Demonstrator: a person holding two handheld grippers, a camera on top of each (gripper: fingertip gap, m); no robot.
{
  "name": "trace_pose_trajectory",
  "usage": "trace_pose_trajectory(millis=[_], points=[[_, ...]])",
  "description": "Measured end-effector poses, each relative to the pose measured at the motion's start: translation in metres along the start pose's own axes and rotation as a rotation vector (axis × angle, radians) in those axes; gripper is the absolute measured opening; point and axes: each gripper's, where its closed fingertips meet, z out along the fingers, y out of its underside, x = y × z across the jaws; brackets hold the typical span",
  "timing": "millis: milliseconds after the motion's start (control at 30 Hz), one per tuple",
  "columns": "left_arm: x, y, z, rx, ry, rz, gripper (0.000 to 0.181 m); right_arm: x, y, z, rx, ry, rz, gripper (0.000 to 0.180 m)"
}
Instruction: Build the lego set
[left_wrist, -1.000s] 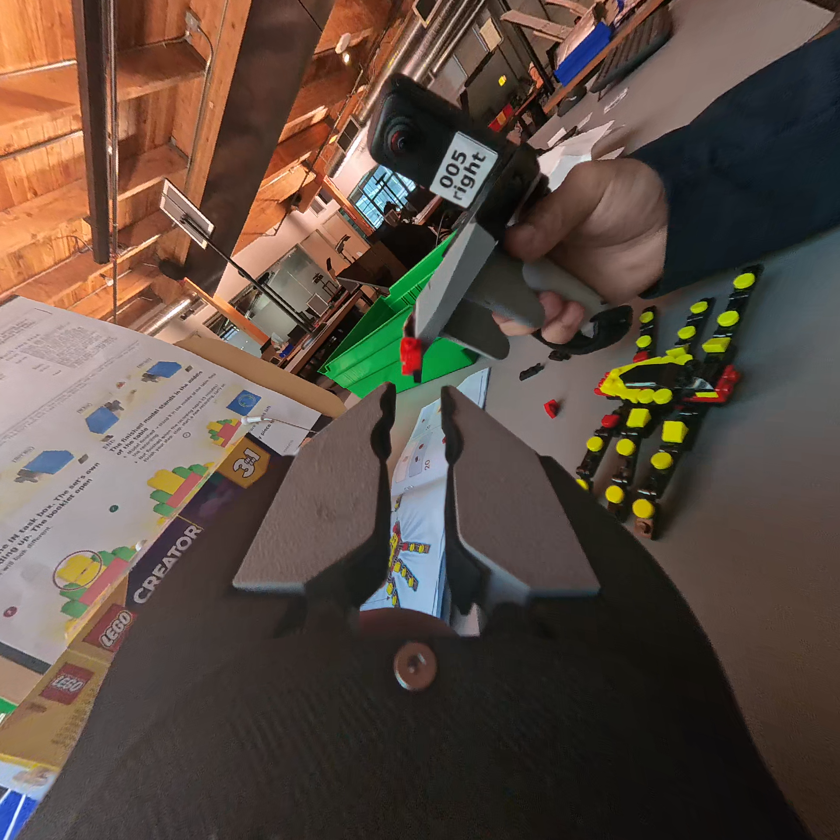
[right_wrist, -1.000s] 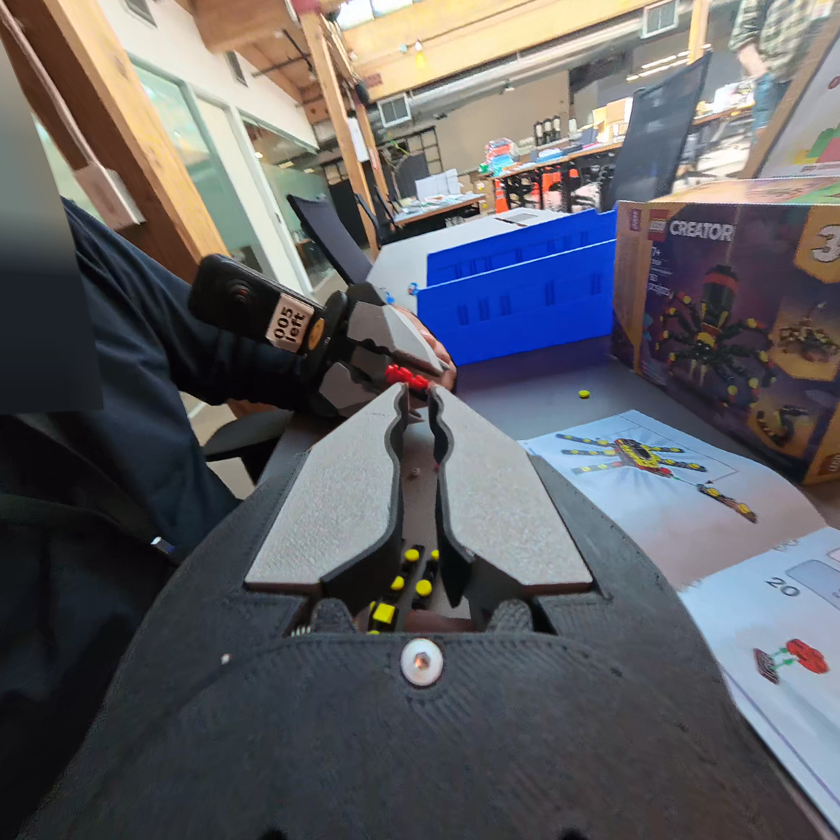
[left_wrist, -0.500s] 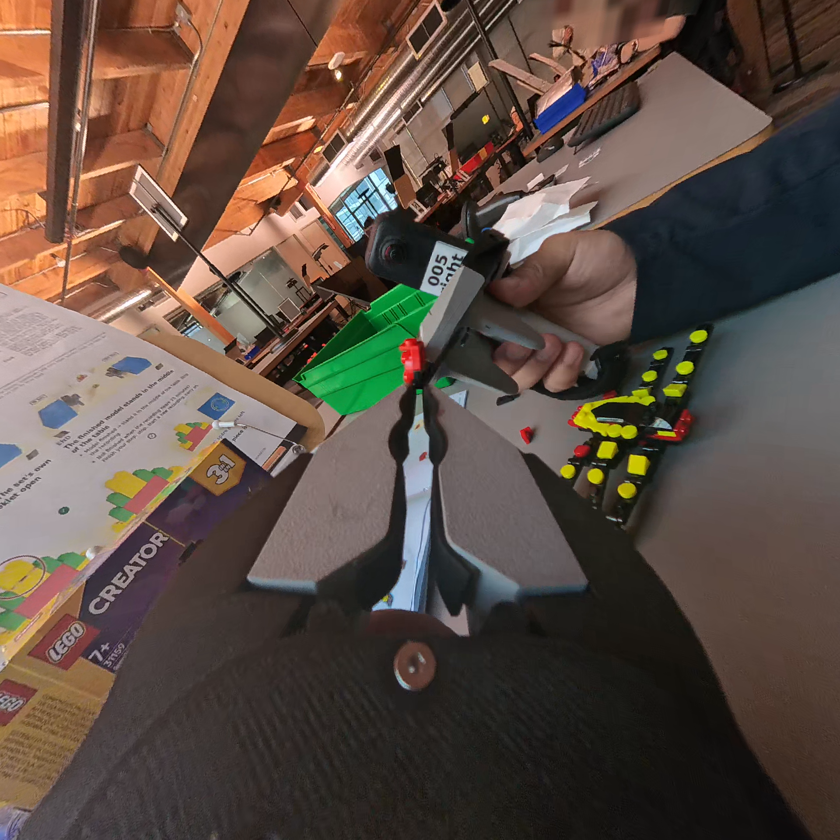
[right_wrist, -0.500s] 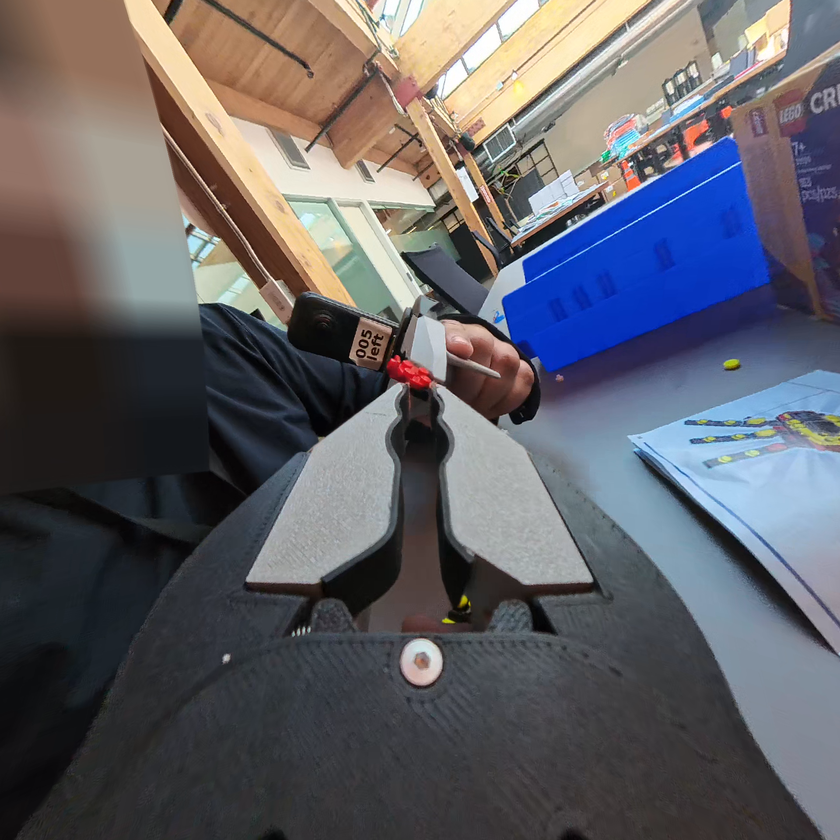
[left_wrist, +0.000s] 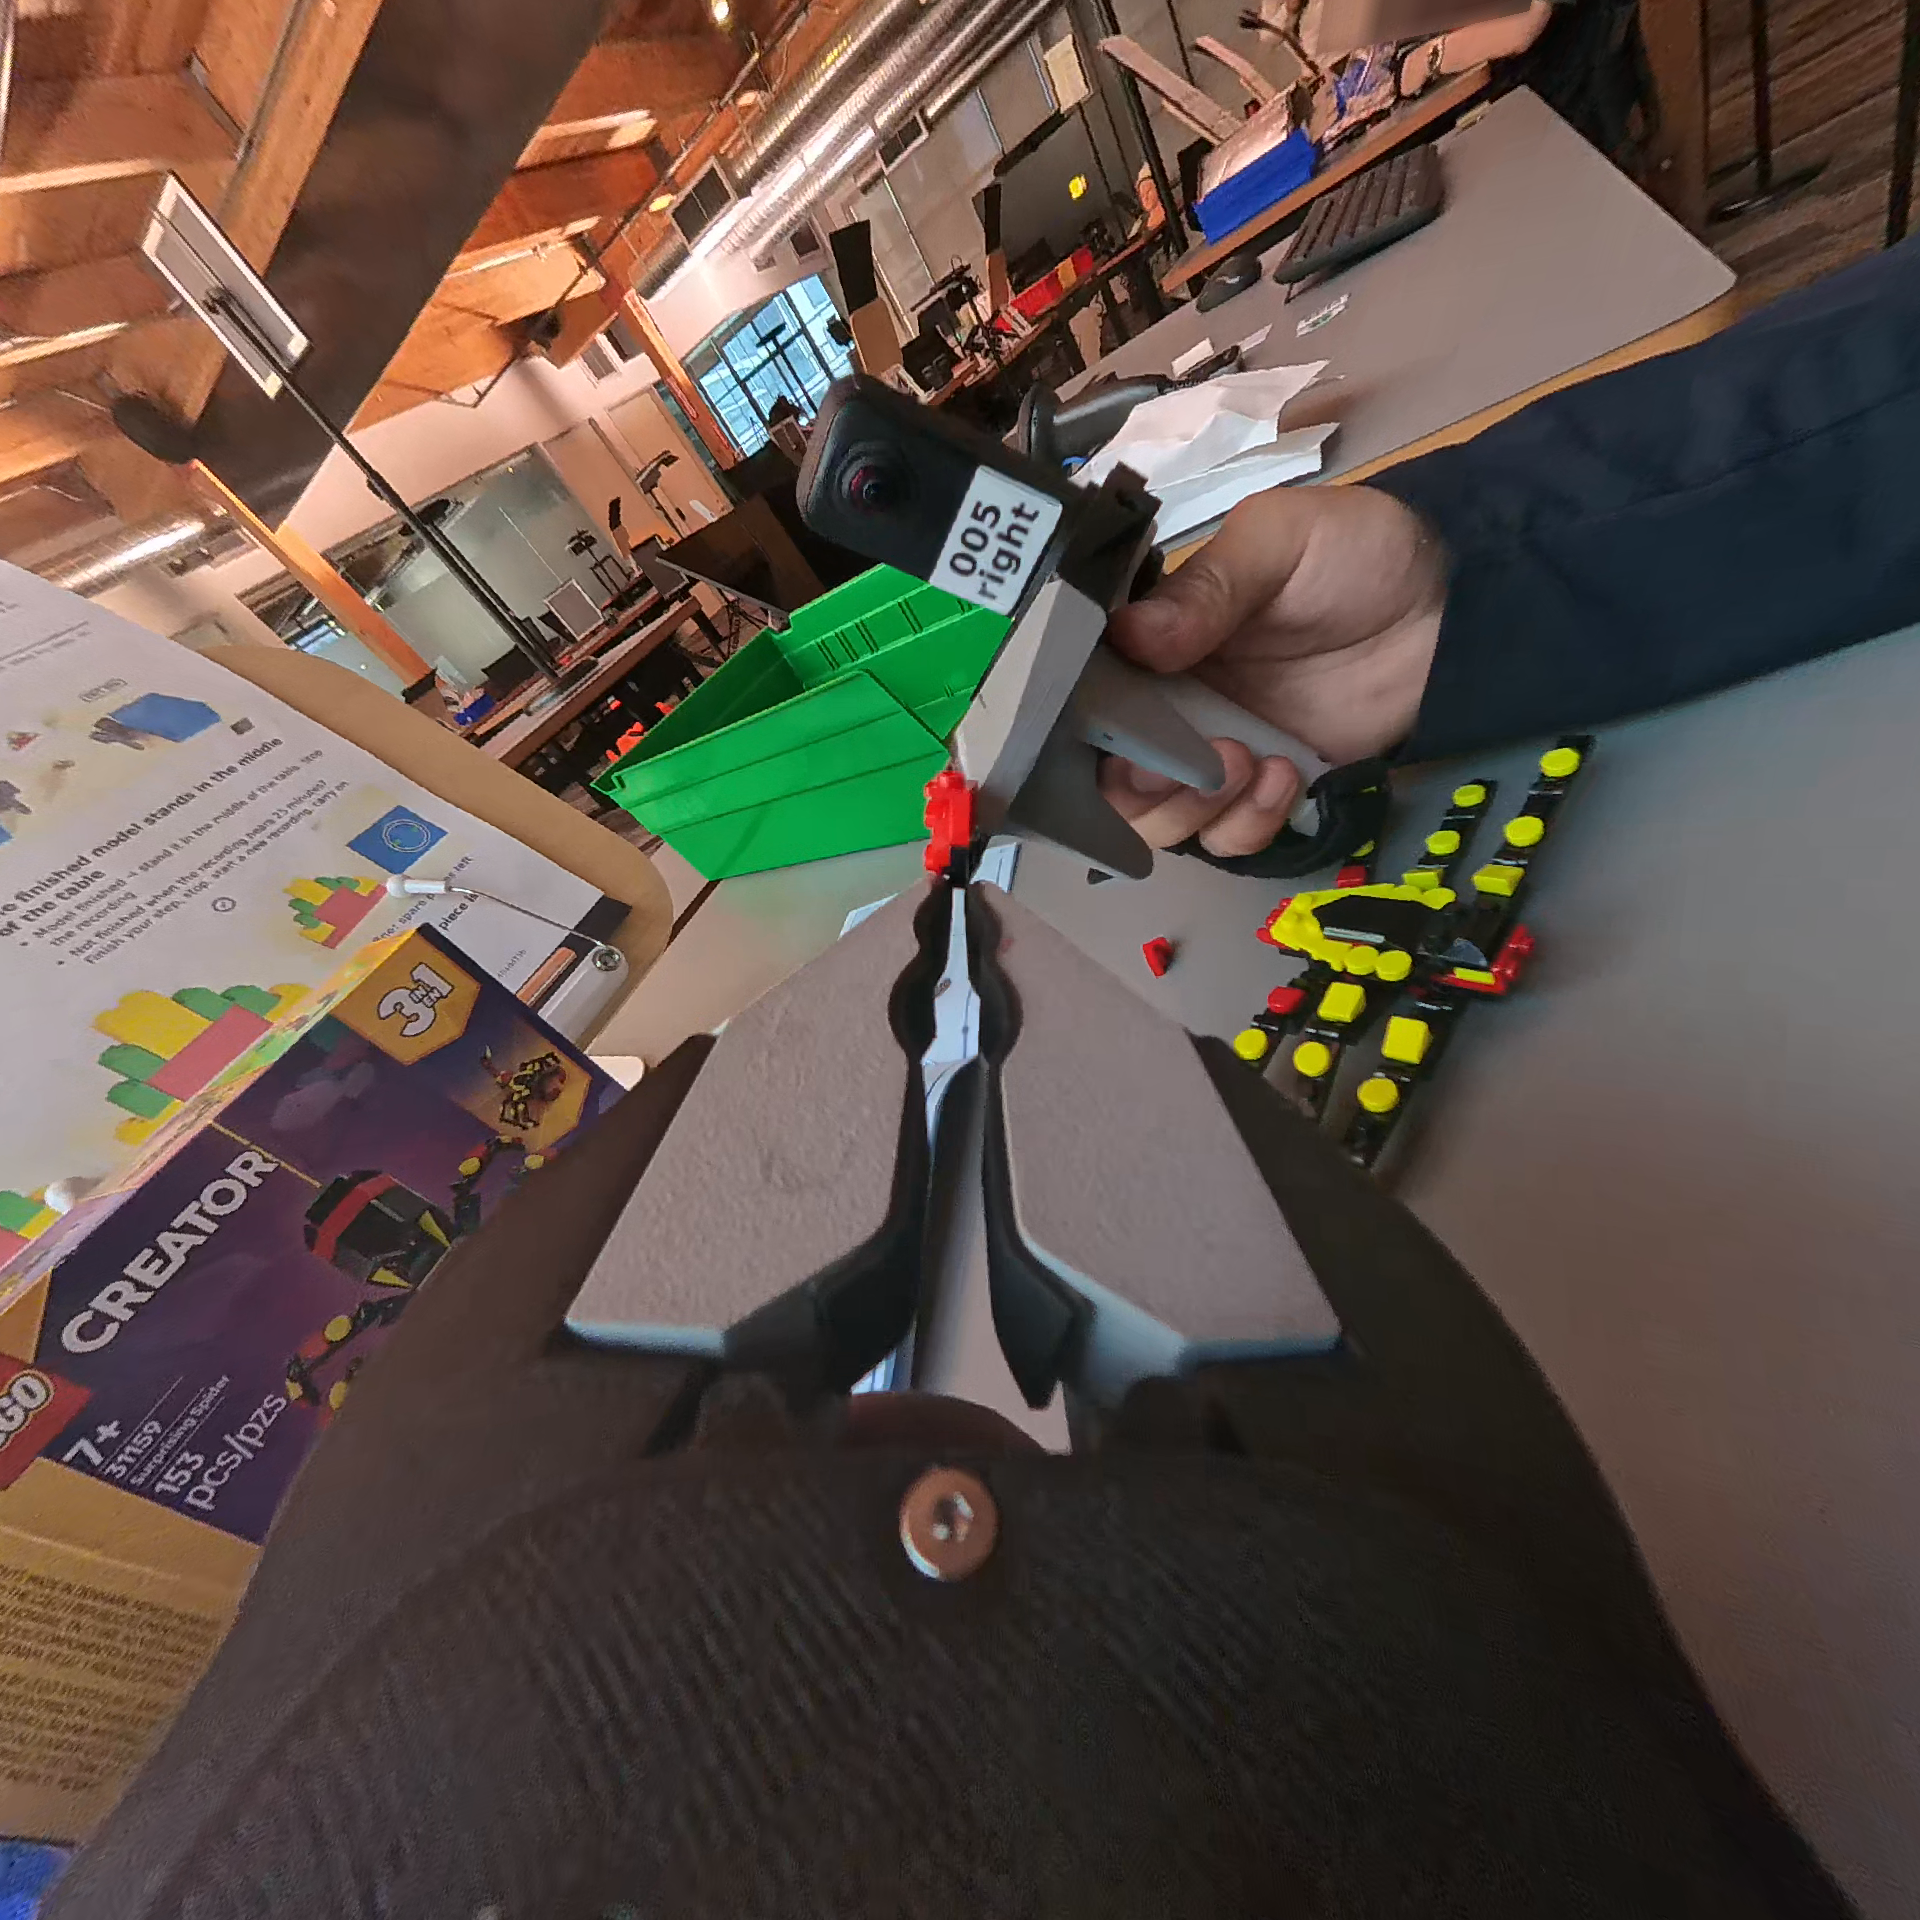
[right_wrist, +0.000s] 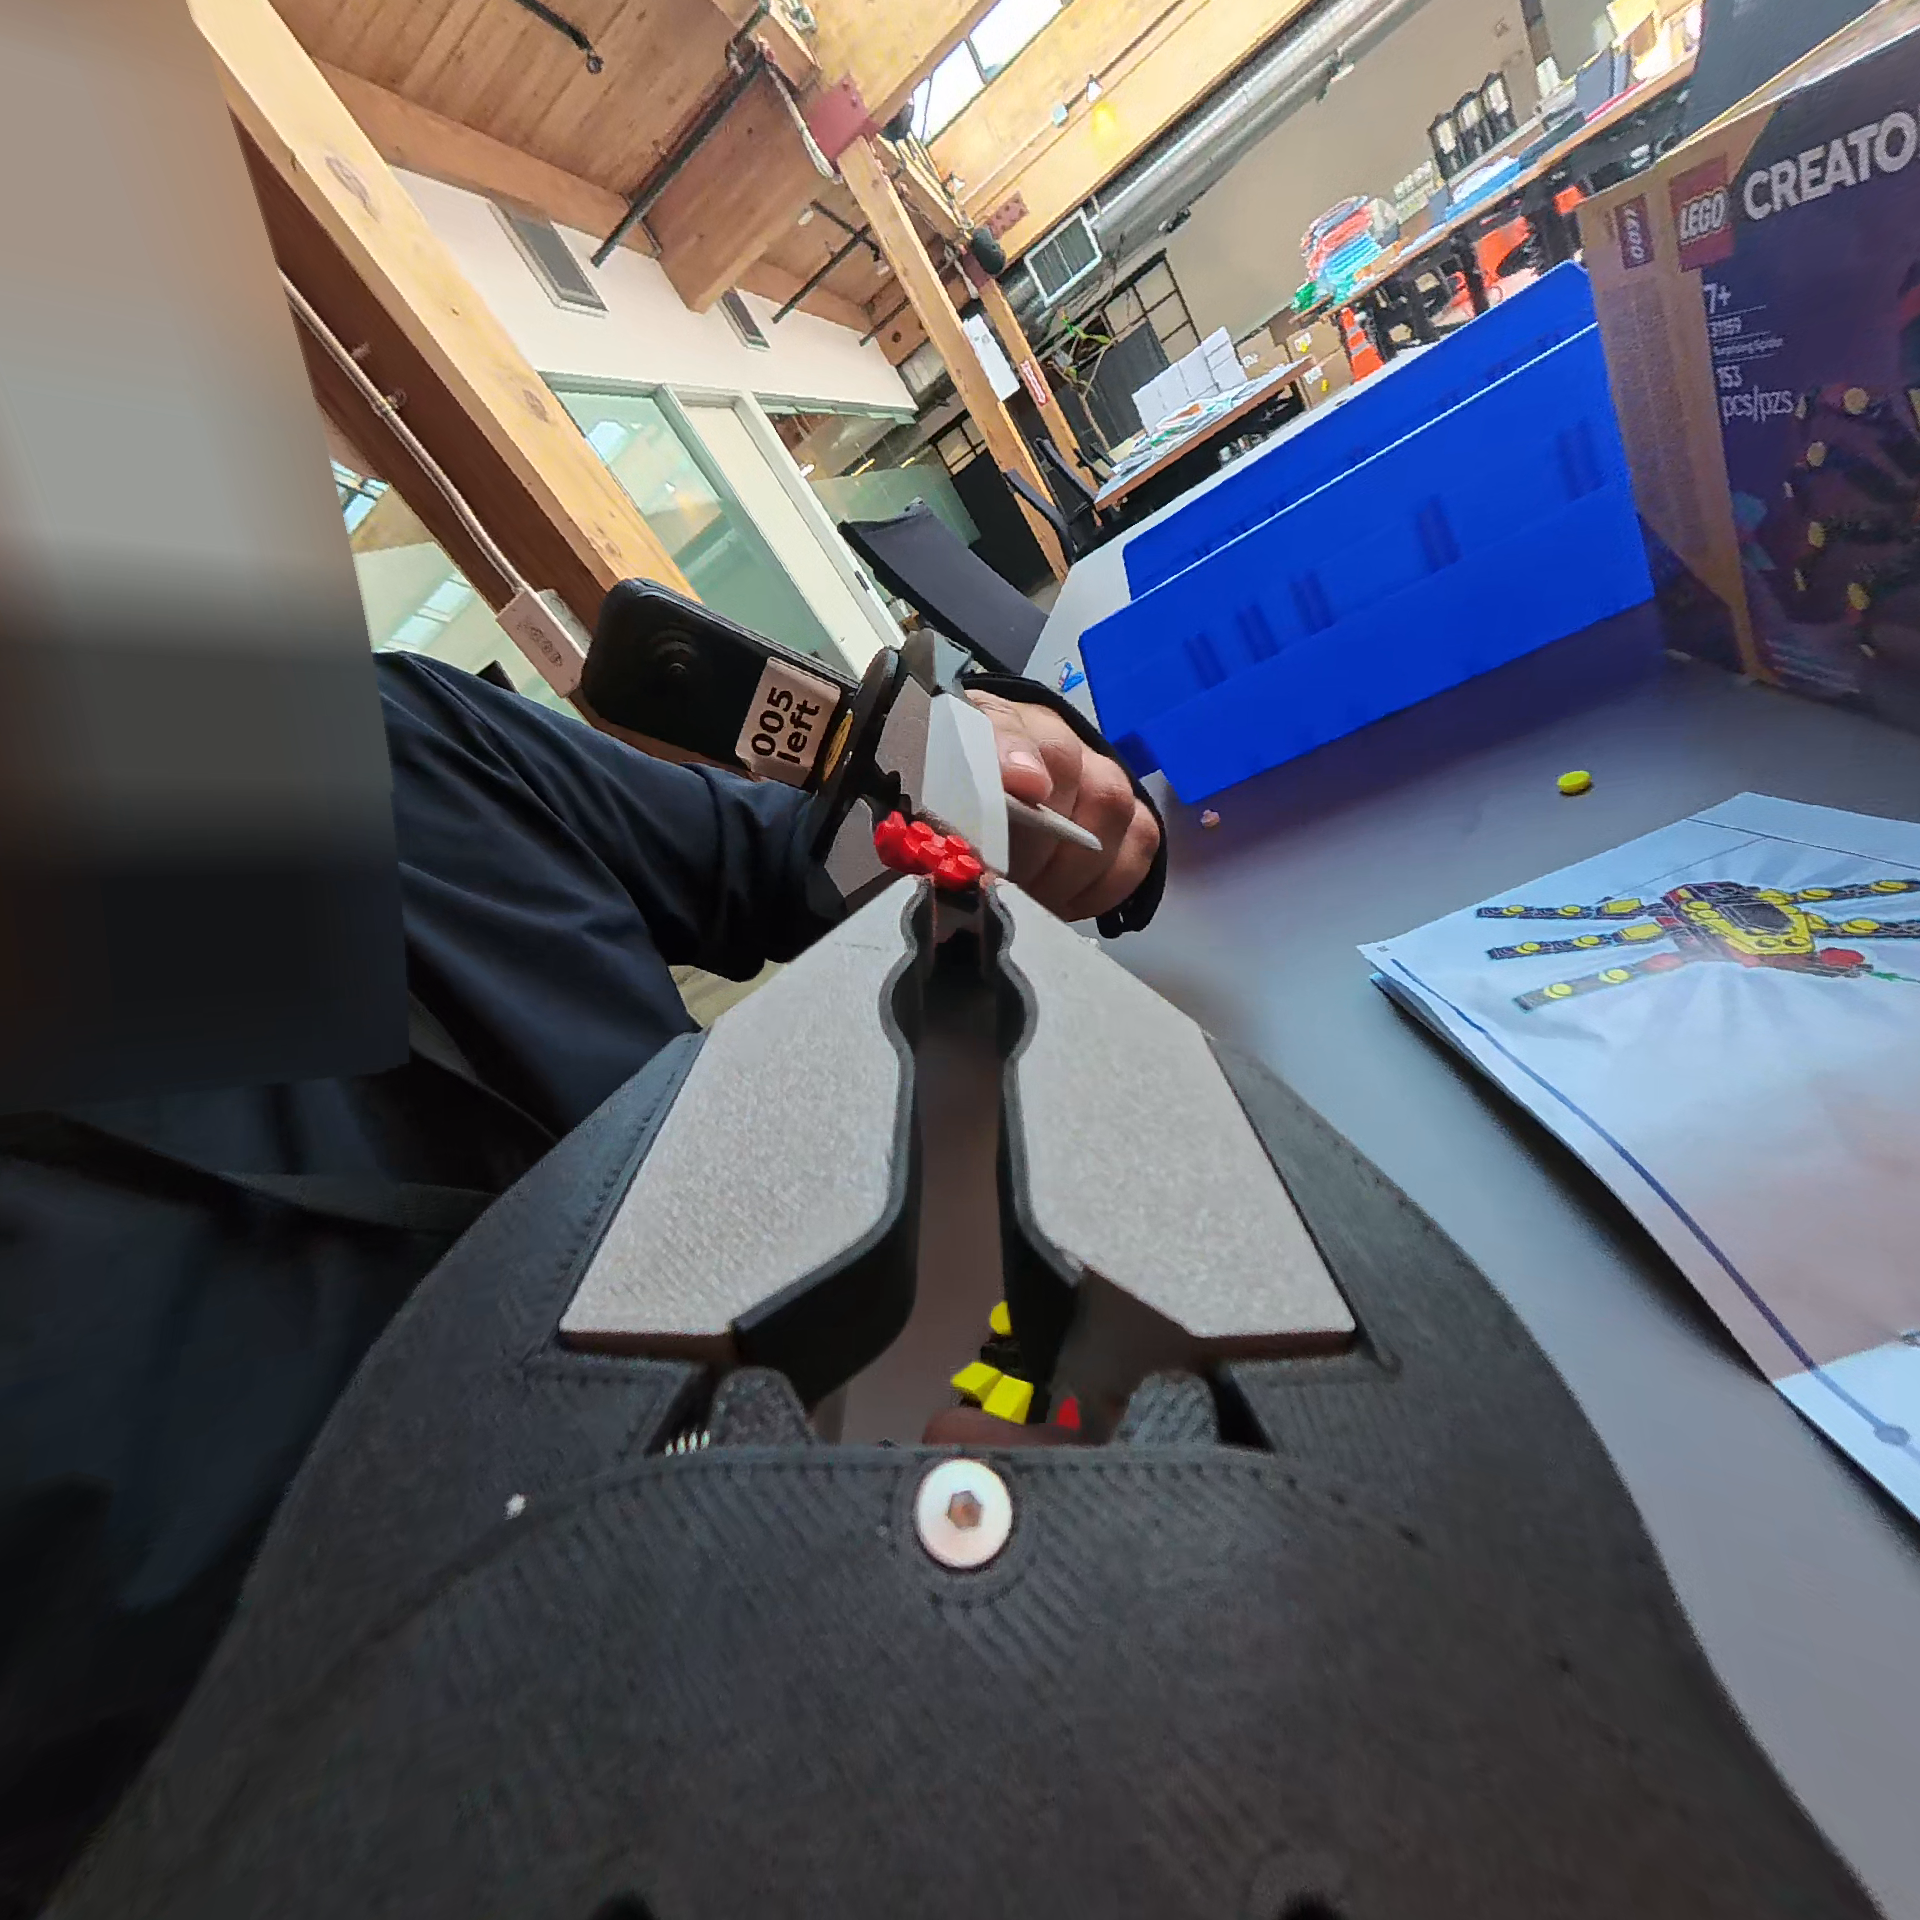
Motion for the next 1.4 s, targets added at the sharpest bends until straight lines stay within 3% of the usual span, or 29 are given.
trace_pose_trajectory(millis=[367,967,1167,1400], points=[[0.003,-0.016,-0.002,0.094,-0.012,-0.054,0.004,-0.014,-0.006,0.002,0.072,-0.17,0.101,0.004],[0.005,-0.028,-0.005,0.151,-0.006,-0.097,0.005,-0.027,-0.006,0.006,0.067,-0.249,0.094,0.004],[0.005,-0.027,-0.006,0.135,0.002,-0.066,0.005,-0.025,-0.004,0.007,0.047,-0.217,0.055,0.004],[0.002,-0.004,-0.001,-0.013,-0.043,0.119,0.003,-0.001,0.004,0.002,-0.034,-0.027,-0.04,0.005]])
